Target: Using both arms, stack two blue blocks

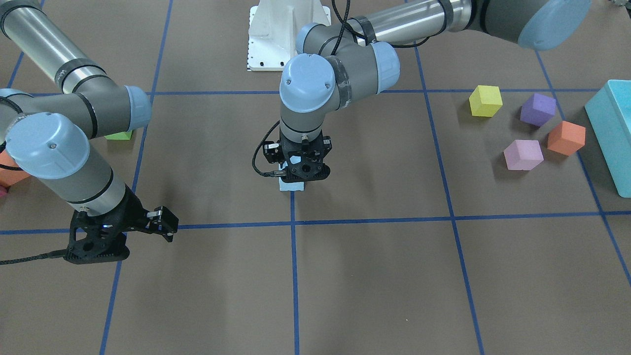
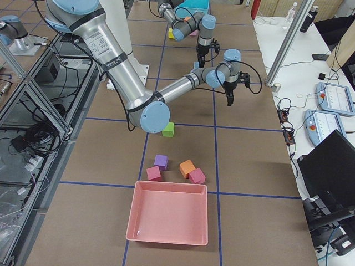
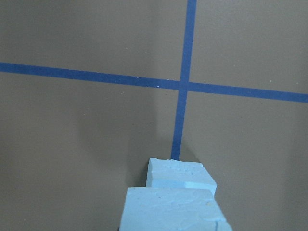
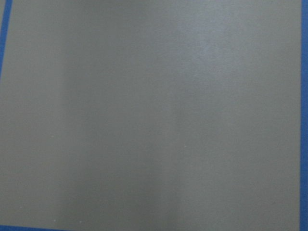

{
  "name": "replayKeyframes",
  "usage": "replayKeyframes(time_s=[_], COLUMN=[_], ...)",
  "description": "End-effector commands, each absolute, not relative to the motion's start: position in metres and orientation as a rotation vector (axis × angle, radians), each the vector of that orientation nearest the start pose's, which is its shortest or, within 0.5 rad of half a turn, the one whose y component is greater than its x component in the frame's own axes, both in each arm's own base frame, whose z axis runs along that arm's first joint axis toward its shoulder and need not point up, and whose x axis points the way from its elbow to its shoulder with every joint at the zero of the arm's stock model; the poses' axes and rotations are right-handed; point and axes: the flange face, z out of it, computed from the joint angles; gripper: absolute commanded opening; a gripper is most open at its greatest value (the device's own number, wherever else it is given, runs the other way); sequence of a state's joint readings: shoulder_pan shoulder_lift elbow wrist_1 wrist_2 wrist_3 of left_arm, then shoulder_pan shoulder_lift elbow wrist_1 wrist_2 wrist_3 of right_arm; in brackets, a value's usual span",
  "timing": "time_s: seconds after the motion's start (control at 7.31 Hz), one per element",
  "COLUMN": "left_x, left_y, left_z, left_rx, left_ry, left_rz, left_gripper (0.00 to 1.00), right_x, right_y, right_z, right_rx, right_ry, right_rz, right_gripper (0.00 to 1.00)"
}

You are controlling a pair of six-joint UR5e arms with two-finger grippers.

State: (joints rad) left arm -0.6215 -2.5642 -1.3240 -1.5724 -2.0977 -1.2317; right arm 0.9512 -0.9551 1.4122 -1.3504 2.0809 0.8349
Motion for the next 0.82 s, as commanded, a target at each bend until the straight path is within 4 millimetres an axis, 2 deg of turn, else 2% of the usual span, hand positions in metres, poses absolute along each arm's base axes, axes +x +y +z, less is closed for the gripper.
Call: replayKeyframes(time_s=[0.0, 0.14, 0.27, 0.41, 0.55, 0.68], left_x=[0.593, 0.592, 0.59, 0.584, 0.57, 0.546], left_y=[-0.517, -0.517, -0.516, -0.516, -0.51, -0.501], left_z=[0.127, 0.126, 0.125, 0.121, 0.128, 0.145], left_rx=[-0.099, -0.093, -0.084, -0.056, -0.046, -0.04], left_ry=[0.89, 0.895, 0.903, 0.906, 0.914, 0.918], left_rz=[-0.067, -0.058, -0.051, -0.06, -0.062, -0.067], left_gripper=[0.46, 0.68, 0.96, 0.98, 0.99, 0.99], right_x=[-0.344, -0.344, -0.342, -0.342, -0.337, -0.328], right_y=[-0.646, -0.646, -0.646, -0.646, -0.648, -0.651], right_z=[0.353, 0.352, 0.353, 0.355, 0.358, 0.358], right_rx=[0.175, 0.176, 0.172, 0.172, 0.17, 0.17], right_ry=[-0.794, -0.795, -0.795, -0.793, -0.793, -0.798], right_rz=[0.037, 0.037, 0.04, 0.041, 0.047, 0.057], right_gripper=[1.0, 1.0, 1.0, 1.0, 1.0, 1.0])
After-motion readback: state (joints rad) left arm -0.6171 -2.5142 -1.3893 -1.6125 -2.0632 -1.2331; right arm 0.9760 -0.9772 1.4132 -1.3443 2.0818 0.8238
